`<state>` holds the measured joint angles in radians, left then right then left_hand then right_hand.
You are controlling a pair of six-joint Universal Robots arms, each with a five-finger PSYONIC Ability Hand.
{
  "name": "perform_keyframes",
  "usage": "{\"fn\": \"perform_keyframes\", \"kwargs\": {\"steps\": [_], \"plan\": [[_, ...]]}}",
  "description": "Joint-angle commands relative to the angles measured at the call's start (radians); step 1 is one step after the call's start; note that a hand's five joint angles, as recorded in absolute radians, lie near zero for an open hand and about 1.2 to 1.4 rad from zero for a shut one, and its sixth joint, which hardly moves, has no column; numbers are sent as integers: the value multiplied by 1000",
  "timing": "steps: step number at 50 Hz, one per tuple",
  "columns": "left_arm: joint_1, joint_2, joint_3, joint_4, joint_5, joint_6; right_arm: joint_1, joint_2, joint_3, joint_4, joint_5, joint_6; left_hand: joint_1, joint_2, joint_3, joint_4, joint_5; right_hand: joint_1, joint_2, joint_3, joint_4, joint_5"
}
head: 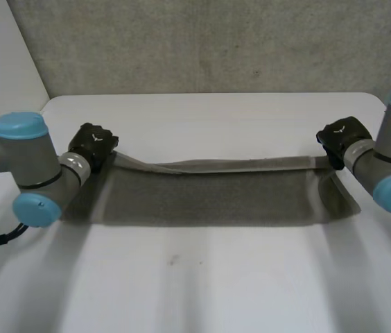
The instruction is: Fold the towel.
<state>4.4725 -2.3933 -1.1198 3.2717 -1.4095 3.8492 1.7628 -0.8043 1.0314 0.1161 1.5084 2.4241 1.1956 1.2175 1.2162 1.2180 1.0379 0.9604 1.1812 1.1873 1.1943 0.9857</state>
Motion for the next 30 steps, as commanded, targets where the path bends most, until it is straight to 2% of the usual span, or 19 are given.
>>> {"fn": "perform_keyframes", "kwargs": {"steps": [1,2,3,4,5,6,7,10,16,21,24,30], "plan": [[-4,-93,94,2,1,1,24,131,-126,-12,53,-39,201,179,180,178,184,436,215,209,202,236],[-7,-99,98,3,3,0,26,140,-132,-12,58,-48,201,179,180,178,184,44,-176,-182,-189,-155],[-12,-101,104,3,3,1,26,140,-132,-12,58,-48,-287,-309,-308,-310,-304,41,-180,-186,-193,-159],[-12,-101,104,3,3,1,33,142,-139,-15,68,-56,-292,-314,-313,-314,-309,-549,-770,-776,-783,-749],[-19,-101,109,5,0,3,34,142,-139,-15,69,-56,-926,-948,-946,-948,-943,-555,-776,-782,-789,-755],[-19,-101,109,5,0,3,38,142,-143,-18,84,-56,-932,-954,-953,-954,-949,-786,-1007,-1013,-1020,-986],[-25,-96,112,5,1,3,40,139,-152,-30,105,-51,-1005,-1027,-1025,-1027,-1022,-786,-1007,-1013,-1020,-986],[-39,-80,115,3,0,-2,44,116,-160,-79,136,-40,-1014,-1036,-1035,-1037,-1031,-786,-1007,-1013,-1020,-986],[-47,6,89,-4,-3,-5,44,13,-120,-145,141,24,-1011,-1033,-1032,-1034,-1028,-786,-1007,-1013,-1020,-986],[-48,106,6,3,-3,-8,32,-148,-27,-193,107,141,-1006,-1027,-1026,-1028,-1022,-786,-1007,-1013,-1020,-986],[-48,171,-52,3,-5,-20,30,-209,18,-193,73,154,-1003,-1025,-1023,-1025,-1020,-786,-1007,-1013,-1020,-986],[-48,295,-179,3,-2,-131,27,-309,128,-170,35,159,-1008,-1030,-1029,-1031,-1025,-786,-1007,-1013,-1020,-986]]}}
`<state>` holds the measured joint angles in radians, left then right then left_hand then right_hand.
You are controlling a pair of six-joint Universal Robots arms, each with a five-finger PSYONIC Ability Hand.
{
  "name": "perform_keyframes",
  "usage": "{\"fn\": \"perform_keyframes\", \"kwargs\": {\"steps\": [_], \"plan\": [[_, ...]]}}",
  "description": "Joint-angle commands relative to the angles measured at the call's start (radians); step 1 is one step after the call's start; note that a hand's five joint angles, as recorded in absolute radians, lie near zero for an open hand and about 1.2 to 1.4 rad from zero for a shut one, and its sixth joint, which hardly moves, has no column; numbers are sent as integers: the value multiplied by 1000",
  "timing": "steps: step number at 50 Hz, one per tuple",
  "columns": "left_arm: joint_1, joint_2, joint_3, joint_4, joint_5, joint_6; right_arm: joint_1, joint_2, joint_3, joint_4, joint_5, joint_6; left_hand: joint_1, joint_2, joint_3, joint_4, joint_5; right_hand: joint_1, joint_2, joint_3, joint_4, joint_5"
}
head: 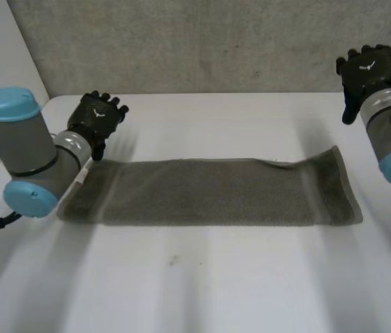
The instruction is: Fold the towel.
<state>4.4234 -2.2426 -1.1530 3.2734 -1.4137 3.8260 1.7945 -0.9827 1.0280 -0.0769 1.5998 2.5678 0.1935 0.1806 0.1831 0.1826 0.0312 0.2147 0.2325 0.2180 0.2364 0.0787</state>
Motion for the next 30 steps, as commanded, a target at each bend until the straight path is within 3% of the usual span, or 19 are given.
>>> {"fn": "perform_keyframes", "kwargs": {"steps": [1,14,22,25,30], "plan": [[2,174,-178,2,4,-144,-4,-131,132,23,-57,15,-9,4,1,2,-22,-40,-58,-44,-62,-79],[21,360,-431,5,13,-333,-67,-220,392,131,-74,63,-12,1,-2,-1,-24,-40,-58,-44,-62,-79],[48,383,-540,44,13,-399,-129,-228,593,80,-176,65,-15,-2,-5,-4,-27,26,8,23,4,-13],[66,385,-554,78,13,-420,-168,-211,658,0,-230,63,-15,-2,-5,-4,-27,239,221,236,218,201],[82,391,-576,101,12,-445,-178,-156,672,-64,-238,42,-15,-2,-5,-4,-27,296,278,293,274,257]]}}
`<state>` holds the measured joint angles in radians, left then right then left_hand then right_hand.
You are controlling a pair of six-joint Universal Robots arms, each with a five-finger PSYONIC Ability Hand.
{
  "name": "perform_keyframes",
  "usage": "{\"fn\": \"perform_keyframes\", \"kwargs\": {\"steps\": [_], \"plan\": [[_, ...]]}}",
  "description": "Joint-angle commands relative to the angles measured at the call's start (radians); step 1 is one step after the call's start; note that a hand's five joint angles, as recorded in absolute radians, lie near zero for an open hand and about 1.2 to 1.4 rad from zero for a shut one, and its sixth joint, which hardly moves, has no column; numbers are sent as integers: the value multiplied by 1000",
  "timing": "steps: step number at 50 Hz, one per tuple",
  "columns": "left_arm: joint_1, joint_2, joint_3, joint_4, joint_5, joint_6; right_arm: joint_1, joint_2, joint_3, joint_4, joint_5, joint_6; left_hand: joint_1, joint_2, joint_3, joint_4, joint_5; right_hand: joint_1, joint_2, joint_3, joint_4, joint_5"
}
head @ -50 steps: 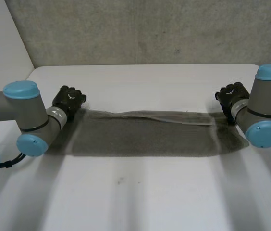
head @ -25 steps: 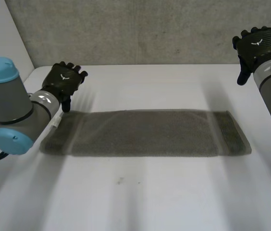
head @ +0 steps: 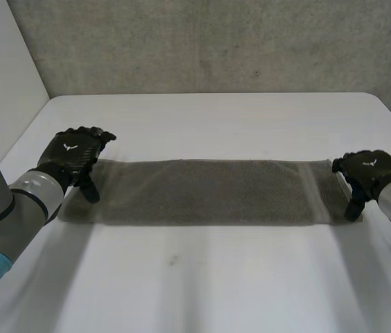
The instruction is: Fold the towel.
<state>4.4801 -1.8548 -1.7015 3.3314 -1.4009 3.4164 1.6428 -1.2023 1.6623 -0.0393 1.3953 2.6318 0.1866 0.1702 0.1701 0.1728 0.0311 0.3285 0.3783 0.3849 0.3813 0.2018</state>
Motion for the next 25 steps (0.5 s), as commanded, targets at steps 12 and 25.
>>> {"fn": "perform_keyframes", "kwargs": {"steps": [12,25], "plan": [[22,5,-41,48,0,-45,-61,113,36,-125,-38,-73,-8,8,8,5,-27,273,223,217,220,225],[14,3,-44,48,-1,-45,-81,147,14,-172,-24,-99,-8,8,8,5,-27,1068,1018,1011,1015,1020]]}}
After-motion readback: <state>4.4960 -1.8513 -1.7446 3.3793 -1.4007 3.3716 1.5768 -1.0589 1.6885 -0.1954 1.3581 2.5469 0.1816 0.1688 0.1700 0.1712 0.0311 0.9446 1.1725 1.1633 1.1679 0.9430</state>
